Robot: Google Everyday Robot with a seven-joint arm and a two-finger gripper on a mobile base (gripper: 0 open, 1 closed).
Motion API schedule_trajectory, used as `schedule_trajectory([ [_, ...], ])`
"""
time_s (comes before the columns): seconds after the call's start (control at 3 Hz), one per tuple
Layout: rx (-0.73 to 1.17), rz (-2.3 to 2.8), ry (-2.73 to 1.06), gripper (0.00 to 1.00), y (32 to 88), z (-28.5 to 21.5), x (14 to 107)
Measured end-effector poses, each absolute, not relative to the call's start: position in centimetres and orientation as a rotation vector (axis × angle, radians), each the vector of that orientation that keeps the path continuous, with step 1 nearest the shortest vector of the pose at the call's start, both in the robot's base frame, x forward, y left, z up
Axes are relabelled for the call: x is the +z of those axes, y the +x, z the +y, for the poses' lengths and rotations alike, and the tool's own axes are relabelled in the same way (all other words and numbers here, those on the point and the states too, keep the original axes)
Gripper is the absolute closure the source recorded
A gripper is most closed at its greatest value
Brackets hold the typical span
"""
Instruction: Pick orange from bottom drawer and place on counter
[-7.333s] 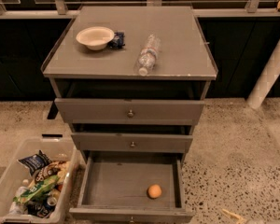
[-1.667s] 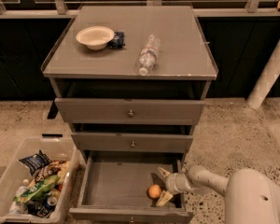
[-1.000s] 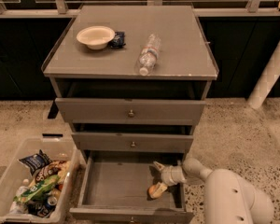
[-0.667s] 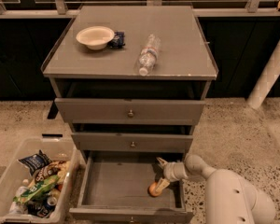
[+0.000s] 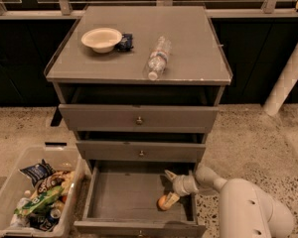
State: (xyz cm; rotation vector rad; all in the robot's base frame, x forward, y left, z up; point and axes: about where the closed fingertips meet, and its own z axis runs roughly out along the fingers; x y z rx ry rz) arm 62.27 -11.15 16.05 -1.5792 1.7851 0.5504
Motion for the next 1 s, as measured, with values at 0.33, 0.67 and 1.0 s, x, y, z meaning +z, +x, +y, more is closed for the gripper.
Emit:
schedule_trajectory([
  [0.33,0.608,1.796,-1.631,0.0,59.94,-10.52,14.62],
  [0.67,0.608,1.796,-1.631,0.18,59.94,-10.51,14.62],
  [1.0,0.608,1.796,-1.631,0.17,59.94,-10.51,14.61],
])
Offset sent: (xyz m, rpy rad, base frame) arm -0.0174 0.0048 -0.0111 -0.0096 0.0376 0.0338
